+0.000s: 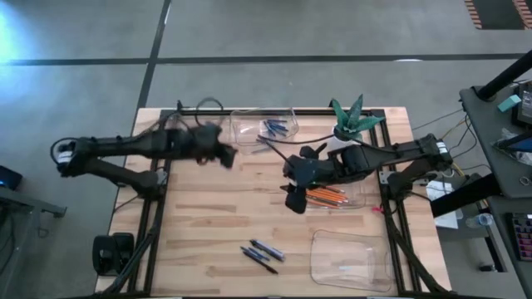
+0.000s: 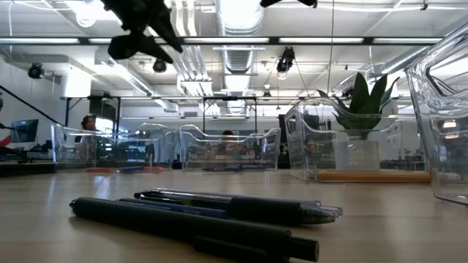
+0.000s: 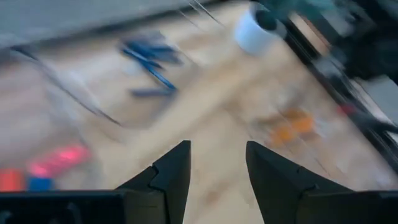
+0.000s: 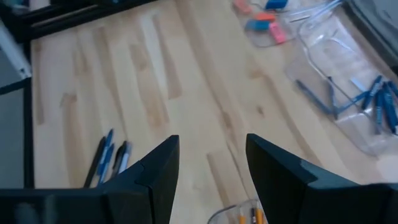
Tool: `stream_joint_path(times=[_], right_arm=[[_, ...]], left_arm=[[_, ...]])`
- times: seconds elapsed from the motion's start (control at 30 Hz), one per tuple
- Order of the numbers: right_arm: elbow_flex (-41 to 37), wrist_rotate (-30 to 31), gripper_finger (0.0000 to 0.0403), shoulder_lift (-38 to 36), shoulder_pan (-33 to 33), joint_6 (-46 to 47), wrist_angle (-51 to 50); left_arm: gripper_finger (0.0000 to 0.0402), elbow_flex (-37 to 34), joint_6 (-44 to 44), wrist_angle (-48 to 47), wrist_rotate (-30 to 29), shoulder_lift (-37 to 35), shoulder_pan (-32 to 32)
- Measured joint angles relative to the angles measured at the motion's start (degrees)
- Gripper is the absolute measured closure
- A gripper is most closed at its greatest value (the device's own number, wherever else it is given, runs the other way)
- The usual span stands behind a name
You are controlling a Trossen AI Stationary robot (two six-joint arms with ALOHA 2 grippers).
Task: Sort crayons/erasers/pens/pencils in bins
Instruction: Put the white pen into the bottom transparent bin
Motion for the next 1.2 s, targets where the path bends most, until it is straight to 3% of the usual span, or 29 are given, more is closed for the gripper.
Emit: stream_joint_path(times=[0.33,0.57,0.77,1.2], right_arm=[[-5.54,-0.01,0.0225,0.0,6.78,2.69,2.34],[-12.8,0.0,0.0225,0.07,10.26,10.56,11.12],[-12.85,2.48,0.0225,2.03,11.85,18.14,11.93],[-2.19,1.09,0.0225,18.49,14.31,27.98,11.48]], left_arm=[[0.026,0.23,-21.93,1.75,-5.77,4.93,-24.42],[0.026,0.22,-34.25,5.67,-10.84,10.64,-35.98],[0.026,0.19,-36.67,8.79,-11.09,13.26,-41.19],[0.026,0.48,-34.63,16.89,-11.44,13.5,-50.29]])
